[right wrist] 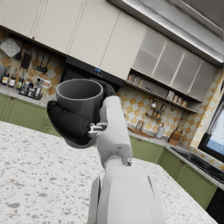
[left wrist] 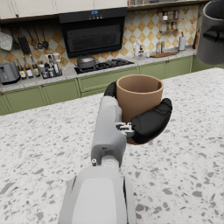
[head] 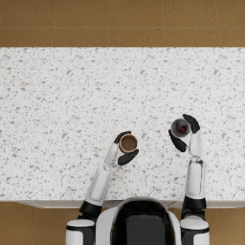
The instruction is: Pick up two cups and pour the berry on the right into the cup on the left
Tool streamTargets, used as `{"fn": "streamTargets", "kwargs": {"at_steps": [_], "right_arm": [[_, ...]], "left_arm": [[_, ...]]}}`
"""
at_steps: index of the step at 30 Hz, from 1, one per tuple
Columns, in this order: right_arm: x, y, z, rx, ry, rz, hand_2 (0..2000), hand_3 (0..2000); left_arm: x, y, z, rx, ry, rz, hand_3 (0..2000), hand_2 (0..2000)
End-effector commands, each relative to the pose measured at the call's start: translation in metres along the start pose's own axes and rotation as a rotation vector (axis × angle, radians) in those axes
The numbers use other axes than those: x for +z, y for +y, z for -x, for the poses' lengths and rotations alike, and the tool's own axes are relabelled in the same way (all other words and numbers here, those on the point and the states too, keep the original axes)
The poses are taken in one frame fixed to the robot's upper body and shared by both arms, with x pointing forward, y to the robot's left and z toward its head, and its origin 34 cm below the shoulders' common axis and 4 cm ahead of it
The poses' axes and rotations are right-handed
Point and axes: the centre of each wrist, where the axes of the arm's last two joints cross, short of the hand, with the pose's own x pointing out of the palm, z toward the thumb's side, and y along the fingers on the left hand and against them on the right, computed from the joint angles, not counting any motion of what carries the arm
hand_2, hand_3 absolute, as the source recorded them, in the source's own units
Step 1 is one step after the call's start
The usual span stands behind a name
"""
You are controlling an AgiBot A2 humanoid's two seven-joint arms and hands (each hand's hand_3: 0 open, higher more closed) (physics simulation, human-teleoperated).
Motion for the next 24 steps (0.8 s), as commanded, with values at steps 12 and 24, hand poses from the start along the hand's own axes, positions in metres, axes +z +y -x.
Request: {"fn": "streamTargets", "kwargs": {"at_steps": [12, 24], "right_arm": [[0.046, -0.004, -0.031, 0.073, 0.331, 0.174, 2000, 1280], [0.053, -0.019, -0.062, 0.115, 0.653, 0.21, 2000, 1280]], "left_arm": [[0.004, 0.026, -0.031, -0.165, 0.064, -0.023, 1280, 2000], [0.002, 0.046, -0.023, -0.116, 0.047, -0.003, 1280, 2000]]}}
